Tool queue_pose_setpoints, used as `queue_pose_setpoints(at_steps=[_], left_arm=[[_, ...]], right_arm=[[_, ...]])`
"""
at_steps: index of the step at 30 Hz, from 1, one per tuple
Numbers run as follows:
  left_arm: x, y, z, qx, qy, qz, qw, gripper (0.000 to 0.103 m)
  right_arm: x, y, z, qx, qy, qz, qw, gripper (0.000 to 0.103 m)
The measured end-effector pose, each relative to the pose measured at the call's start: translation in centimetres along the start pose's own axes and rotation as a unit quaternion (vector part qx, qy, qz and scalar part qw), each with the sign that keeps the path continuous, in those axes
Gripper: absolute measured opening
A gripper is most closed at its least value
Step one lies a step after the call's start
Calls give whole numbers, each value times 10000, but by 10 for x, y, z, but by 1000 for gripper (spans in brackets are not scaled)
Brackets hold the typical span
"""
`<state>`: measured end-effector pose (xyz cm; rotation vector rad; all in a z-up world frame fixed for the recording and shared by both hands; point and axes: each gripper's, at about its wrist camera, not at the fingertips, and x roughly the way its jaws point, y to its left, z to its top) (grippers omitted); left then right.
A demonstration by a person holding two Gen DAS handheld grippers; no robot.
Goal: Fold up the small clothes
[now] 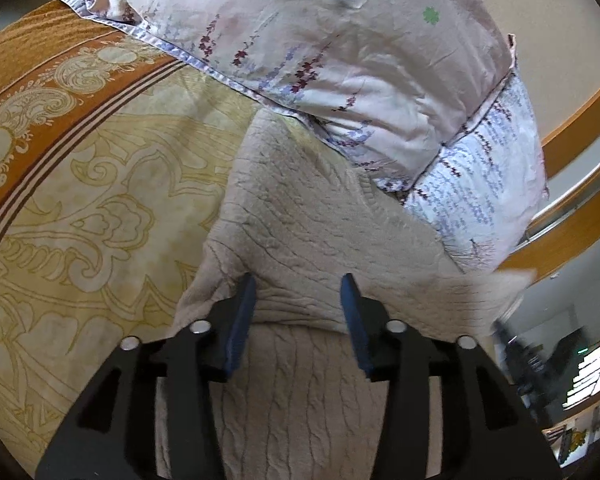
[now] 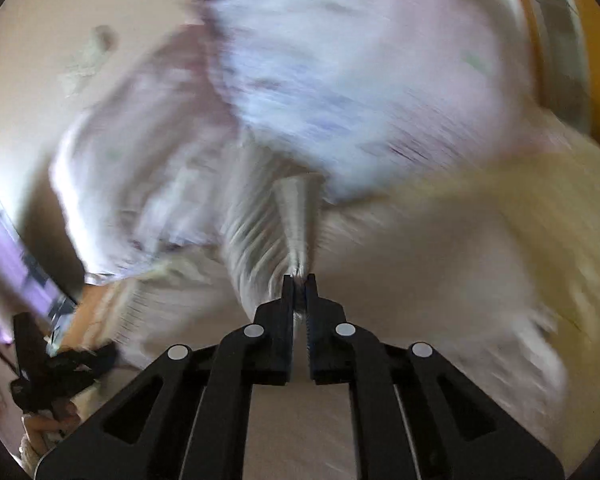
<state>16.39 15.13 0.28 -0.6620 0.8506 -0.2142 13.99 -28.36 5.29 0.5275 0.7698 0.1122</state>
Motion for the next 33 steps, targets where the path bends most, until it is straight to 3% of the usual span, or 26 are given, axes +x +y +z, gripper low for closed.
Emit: queue_pose_setpoints(at_steps=[3,5,6,15,18,20,22,24,26,30,33], left_arm=[[-8,-5,-3,60,-13,-100,9999,60],[-15,-7,-6,101,-17,-196,9998,61],[-20,-8,-9,142,-38,-209,9997,61],[-53,8,-18,444,-213,190,9986,65],[-52,17,-20,378,-130,276,9988,65],[-49,21,-22,333,-69,274,9990,65],[-46,23,-24,319,-17,264,9991,65],[-44,22,-25,325,12,260,9991,65],[-42,21,-26,335,30,259,9991,66],[-42,20,-29,364,32,241,9990,66],[-45,20,-31,368,48,201,9991,66]], right_arm=[[-12,-35,-3,674,105,67,9976,23],[-19,-46,4,992,6,249,9948,51],[-20,-50,8,1073,3,301,9938,51],[18,-64,18,1313,690,137,9888,43],[26,-63,16,1231,759,67,9895,33],[28,-55,18,955,772,139,9923,10],[18,-46,22,714,437,272,9961,9],[-2,-32,27,328,-178,333,9987,9],[-8,-29,29,207,-356,107,9991,9],[27,-50,22,481,386,-494,9969,9],[26,-59,18,720,455,-361,9957,10]])
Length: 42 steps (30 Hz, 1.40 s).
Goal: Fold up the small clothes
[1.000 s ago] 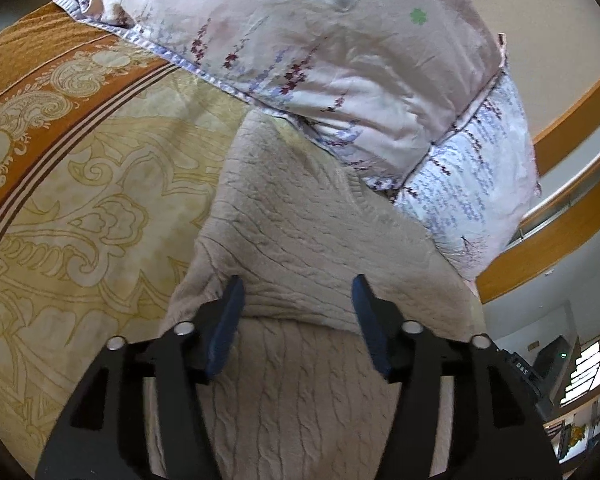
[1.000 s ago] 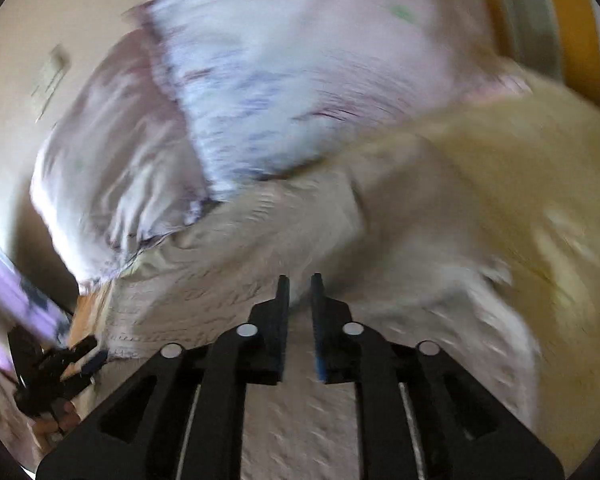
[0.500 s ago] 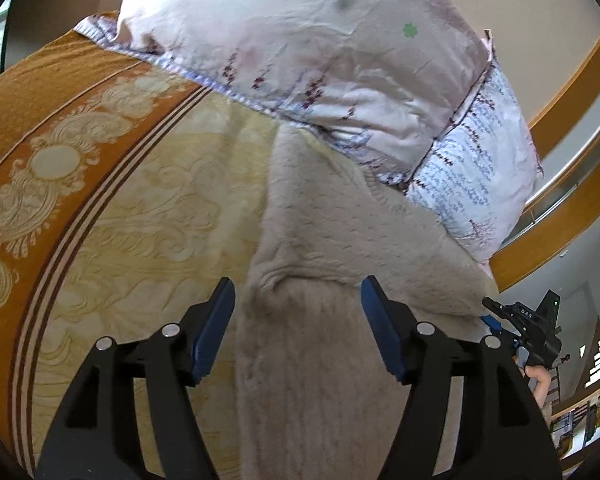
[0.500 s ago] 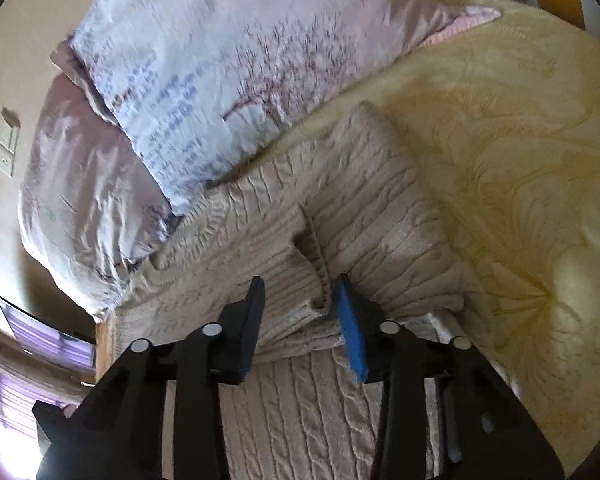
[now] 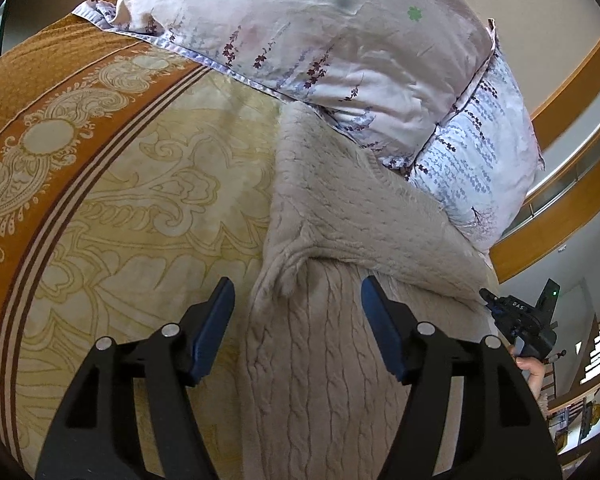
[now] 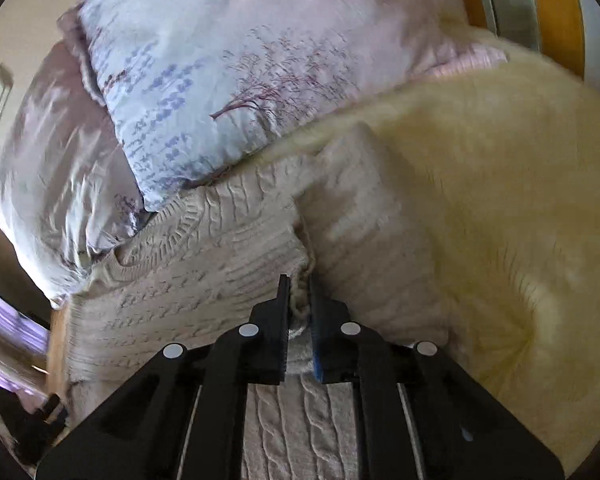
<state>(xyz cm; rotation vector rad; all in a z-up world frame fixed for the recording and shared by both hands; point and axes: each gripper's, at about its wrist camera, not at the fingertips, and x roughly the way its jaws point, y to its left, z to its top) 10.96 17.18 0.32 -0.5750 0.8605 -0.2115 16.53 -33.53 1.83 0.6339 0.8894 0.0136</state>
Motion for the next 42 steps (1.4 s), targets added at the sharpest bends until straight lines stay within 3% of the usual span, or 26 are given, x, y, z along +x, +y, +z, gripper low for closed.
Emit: queue_pose_setpoints(at_steps=[5,12,16,24,27,33,39,42], left_arm=[[-5,1,-7,22,51,-181,9998,66],[-11,1,-21,25,118,-456,9989,63],[-16,2,-33,-47,244,-691,9973,52],[-32,3,-65,-205,437,-1377,9893,35],[-47,4,-82,-145,463,-1709,9841,34],[-72,9,-115,-11,405,-2130,9762,38],[-83,18,-141,24,347,-2267,9733,39],[-84,18,-149,194,350,-2158,9756,40]], right_arm=[[-33,-13,-7,156,-46,427,9990,44],[-71,-62,-29,374,196,410,9983,44],[-79,-74,-44,350,424,482,9973,44],[-96,-80,-81,96,1005,1515,9833,38],[-112,-86,-102,33,1100,2100,9715,38],[-131,-104,-140,22,1170,2774,9536,38],[-115,-107,-164,-19,1529,2700,9506,38],[-105,-107,-170,-16,1621,2680,9497,38]])
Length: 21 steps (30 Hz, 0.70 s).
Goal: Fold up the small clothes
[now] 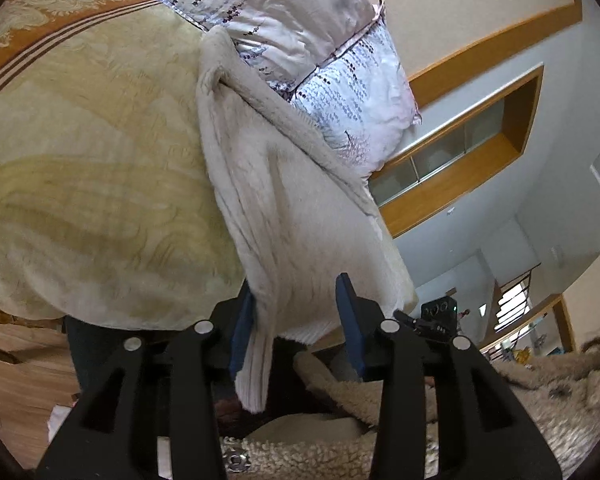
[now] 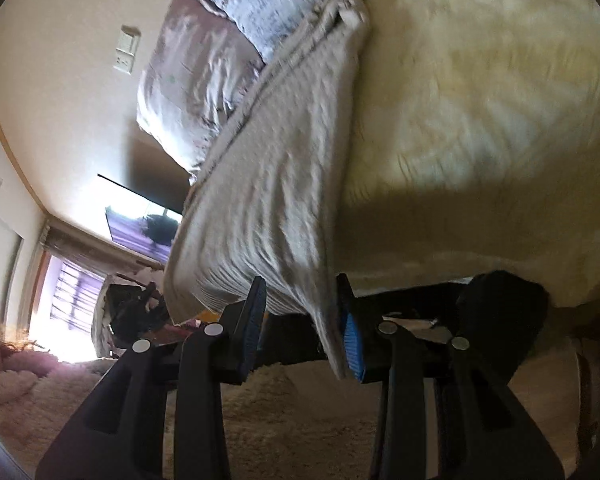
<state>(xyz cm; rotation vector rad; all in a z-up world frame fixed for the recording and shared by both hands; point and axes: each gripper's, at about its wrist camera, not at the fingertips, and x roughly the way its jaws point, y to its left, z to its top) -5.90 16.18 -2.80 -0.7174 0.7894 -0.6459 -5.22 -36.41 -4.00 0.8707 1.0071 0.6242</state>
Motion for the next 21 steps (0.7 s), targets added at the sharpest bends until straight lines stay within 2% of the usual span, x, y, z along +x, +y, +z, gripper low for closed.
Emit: queue_pose_setpoints(at_steps=[5,10,12,13,14,16,21], left_arm=[[16,1,-15,276,400,520,9975,42],[29,12,-19,163,551,587,9966,41],[28,16,-20,70,566,459,9973,29],[28,15,-19,71,587,392,9975,19],[27,13,-18,128,602,349,9975,14],[22,6,-15,321,603,280,9973,8],[8,-10,-4,557,303,149,9979,7]], right_arm=[[8,-3,-3,-28,21,51,10000,38],[15,-4,-7,-73,75,43,9999,38],[14,3,-11,-248,67,46,9997,30],[12,6,-13,-352,66,92,9993,15],[10,11,-13,-444,18,113,9989,10],[2,18,-12,-613,-114,153,9979,8],[-23,46,-3,-1113,-676,176,9913,8]])
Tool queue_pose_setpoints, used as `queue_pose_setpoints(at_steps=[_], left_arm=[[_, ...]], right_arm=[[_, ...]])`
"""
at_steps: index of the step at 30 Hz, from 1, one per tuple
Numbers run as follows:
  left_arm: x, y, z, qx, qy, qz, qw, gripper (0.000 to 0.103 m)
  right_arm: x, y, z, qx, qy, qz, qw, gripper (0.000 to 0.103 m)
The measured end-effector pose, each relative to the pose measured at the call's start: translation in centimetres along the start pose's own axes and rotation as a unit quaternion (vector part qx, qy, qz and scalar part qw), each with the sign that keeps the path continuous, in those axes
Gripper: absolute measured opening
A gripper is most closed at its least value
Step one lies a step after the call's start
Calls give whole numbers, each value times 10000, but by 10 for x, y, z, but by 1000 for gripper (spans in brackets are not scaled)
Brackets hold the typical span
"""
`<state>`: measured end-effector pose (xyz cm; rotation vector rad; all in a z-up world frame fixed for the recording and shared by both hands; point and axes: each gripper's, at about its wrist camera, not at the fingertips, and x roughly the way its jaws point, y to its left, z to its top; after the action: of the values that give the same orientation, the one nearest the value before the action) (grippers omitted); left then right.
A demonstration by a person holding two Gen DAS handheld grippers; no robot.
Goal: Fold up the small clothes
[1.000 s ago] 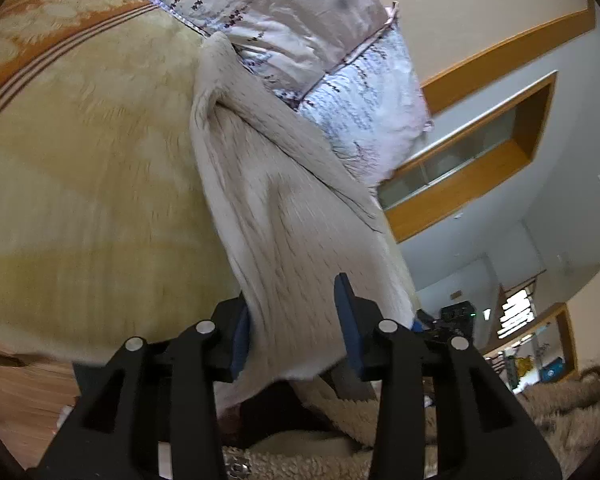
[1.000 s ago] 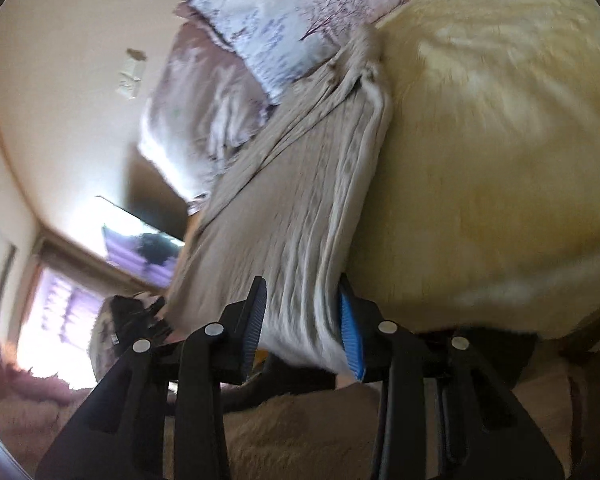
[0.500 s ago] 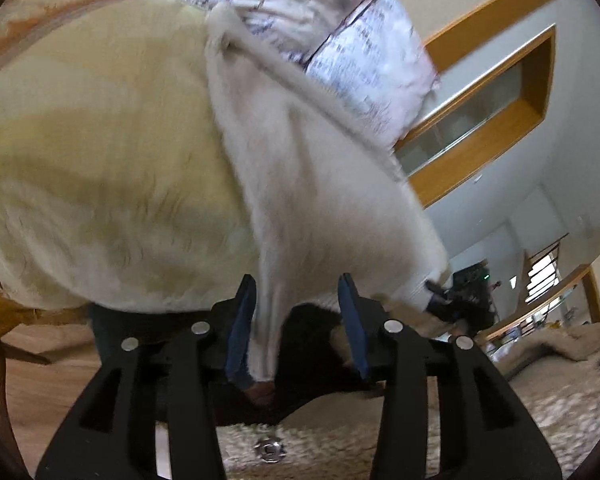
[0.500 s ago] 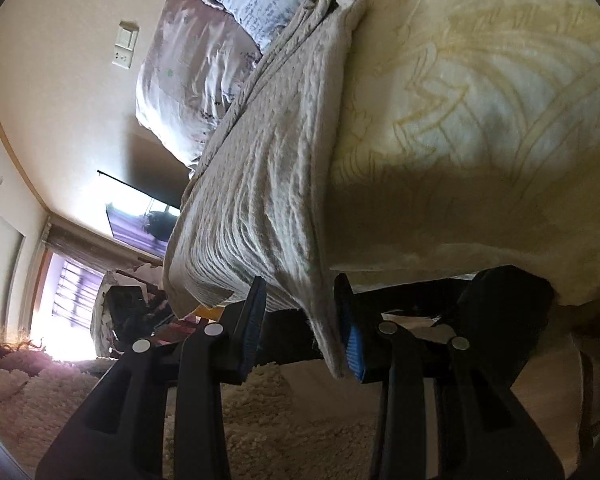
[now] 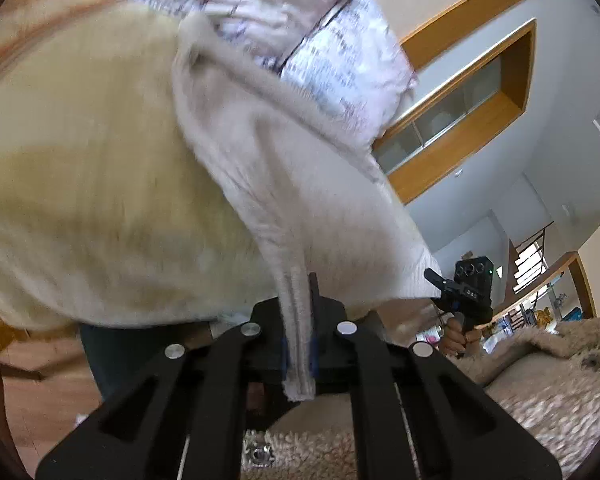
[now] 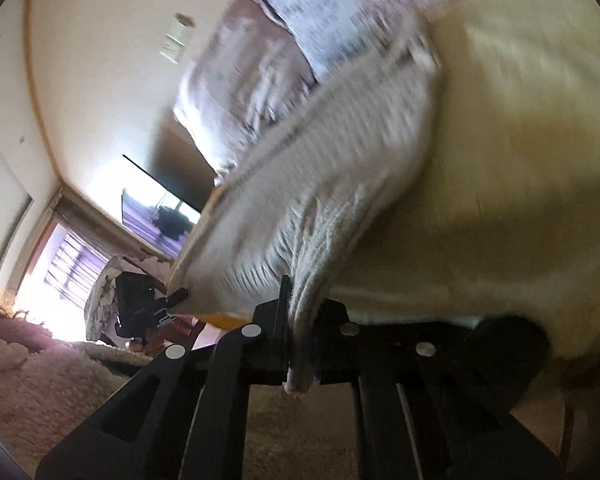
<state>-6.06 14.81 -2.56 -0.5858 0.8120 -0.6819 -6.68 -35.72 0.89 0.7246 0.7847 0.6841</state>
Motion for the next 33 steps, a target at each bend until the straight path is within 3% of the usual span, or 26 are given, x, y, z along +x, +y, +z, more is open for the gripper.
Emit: queue_pose_setpoints(at_steps=[3,7,11,15,23,33], left_arm=[[-12,-9,15,168,-282,-8,9995,7],[-21,-20,38,452,-586,164,9971,6],[-18,-25,73,558,-843,542,9934,6],[-13,-21,109,397,-1100,888,9892,6],[5,-15,160,247,-1336,1204,9834,6],[18,-25,215,424,-1557,1294,9784,6]], right_arm=[[-10,18,15,-347,-446,-220,9982,8],[-14,35,37,-577,-1058,-996,9877,8],[2,63,59,-1204,-1371,-2011,9624,8],[16,82,76,-1715,-1574,-2500,9398,8],[24,90,106,-1948,-2021,-2824,9173,7],[40,100,153,-2119,-2296,-2865,9057,7]])
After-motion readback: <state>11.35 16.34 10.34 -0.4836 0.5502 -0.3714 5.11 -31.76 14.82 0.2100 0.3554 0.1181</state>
